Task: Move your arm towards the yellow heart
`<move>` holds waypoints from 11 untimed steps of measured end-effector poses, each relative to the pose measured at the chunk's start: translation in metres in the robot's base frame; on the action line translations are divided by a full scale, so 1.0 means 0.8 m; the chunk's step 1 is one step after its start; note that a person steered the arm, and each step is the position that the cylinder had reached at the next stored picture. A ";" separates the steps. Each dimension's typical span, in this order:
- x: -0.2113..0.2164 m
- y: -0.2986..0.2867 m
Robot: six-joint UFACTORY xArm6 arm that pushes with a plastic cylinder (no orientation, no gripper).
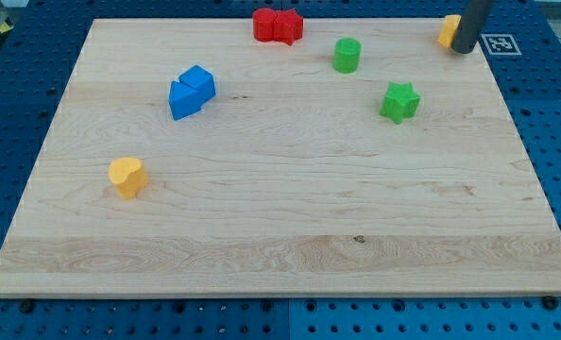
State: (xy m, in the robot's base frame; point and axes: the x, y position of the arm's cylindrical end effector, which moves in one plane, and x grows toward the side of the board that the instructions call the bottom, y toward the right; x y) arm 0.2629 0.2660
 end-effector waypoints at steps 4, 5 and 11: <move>0.218 -0.018; 0.278 -0.035; 0.360 -0.544</move>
